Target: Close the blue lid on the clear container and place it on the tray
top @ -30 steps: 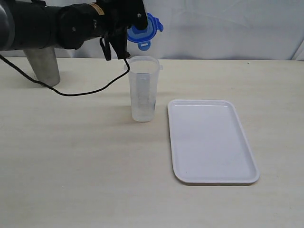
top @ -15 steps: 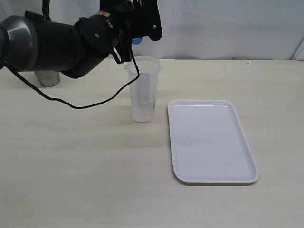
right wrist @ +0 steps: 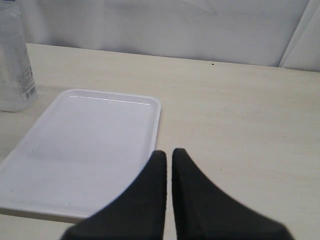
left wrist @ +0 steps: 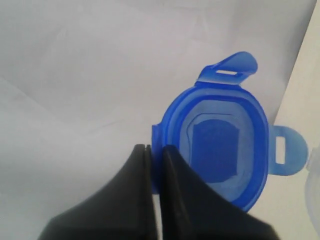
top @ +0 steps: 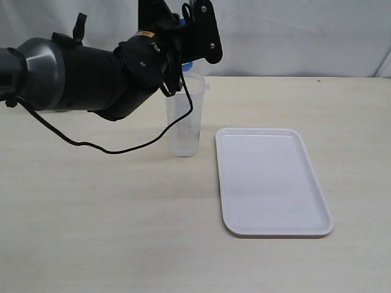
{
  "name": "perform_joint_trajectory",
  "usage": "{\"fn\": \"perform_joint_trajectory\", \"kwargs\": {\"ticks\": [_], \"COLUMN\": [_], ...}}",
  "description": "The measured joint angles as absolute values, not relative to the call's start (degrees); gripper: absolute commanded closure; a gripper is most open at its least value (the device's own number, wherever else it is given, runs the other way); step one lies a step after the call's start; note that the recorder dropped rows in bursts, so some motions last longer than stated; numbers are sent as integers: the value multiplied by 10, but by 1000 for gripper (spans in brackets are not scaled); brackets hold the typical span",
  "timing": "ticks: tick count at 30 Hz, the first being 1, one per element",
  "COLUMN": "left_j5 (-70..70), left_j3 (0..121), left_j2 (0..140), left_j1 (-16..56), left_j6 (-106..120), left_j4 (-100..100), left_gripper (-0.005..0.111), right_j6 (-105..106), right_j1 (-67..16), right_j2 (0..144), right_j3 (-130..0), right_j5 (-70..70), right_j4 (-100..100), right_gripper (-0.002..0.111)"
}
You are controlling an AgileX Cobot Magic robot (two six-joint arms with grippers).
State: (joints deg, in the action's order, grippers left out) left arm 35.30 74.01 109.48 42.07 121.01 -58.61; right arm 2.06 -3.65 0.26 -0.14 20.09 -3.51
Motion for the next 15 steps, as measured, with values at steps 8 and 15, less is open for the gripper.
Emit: {"fn": "perform_joint_trajectory", "kwargs": {"ticks": [8, 15], "left_j5": [396, 417], "left_j3": [696, 695], "left_j2": [1095, 1097], "left_j1": [421, 421], "left_j6": [1210, 1210], "left_j4": [-549, -544], "left_gripper": [107, 107], "right_j6": [21, 21], "right_j1": [-37, -37], "right_j2": [3, 3], "right_j3": [-1, -1], "right_j5": [201, 201], "right_j4": [-35, -35], "right_gripper": [104, 104]}}
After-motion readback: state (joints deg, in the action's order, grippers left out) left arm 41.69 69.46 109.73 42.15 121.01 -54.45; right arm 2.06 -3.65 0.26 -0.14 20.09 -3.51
